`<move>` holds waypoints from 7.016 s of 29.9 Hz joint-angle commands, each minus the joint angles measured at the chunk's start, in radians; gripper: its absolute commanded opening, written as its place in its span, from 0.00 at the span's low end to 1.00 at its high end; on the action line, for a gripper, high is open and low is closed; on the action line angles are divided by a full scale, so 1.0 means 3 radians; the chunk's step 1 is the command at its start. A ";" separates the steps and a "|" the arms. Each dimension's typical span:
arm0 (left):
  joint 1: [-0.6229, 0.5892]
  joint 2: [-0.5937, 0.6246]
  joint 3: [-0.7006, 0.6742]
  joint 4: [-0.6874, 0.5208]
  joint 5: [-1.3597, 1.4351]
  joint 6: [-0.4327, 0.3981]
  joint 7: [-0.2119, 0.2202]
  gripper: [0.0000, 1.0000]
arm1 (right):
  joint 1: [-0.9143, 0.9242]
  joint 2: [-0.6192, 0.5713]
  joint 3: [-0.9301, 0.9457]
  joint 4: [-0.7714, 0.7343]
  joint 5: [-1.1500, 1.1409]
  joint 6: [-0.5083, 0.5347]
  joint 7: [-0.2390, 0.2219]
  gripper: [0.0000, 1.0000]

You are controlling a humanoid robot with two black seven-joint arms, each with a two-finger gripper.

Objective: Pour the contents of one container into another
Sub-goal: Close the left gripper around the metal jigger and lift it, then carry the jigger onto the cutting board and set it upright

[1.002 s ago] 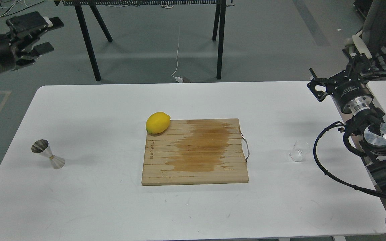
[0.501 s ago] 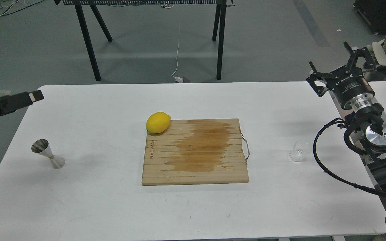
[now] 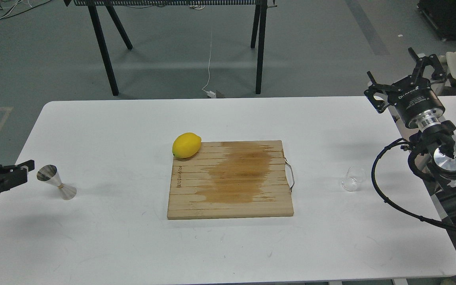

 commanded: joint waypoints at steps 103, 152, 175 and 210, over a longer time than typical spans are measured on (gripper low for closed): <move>0.1253 -0.2270 -0.0894 0.2346 -0.0254 0.0898 -0.0014 0.02 | 0.0115 -0.0007 -0.0177 -0.0131 -0.0057 -0.0053 -0.0016 0.99; -0.0071 -0.3681 -0.0930 0.1512 0.2156 -0.0186 0.0185 0.02 | 0.0161 -0.0084 0.0048 -0.0366 -0.0011 -0.0115 0.0030 0.99; 0.0098 -0.4699 -0.0930 0.2269 0.2156 -0.0099 0.0134 0.03 | 0.0172 -0.0074 0.0028 -0.0351 -0.0011 -0.0176 0.0030 0.99; 0.0139 -0.4766 -0.0740 0.2699 0.2156 0.0279 0.0068 0.86 | 0.0172 -0.0074 0.0018 -0.0340 -0.0011 -0.0181 0.0036 0.99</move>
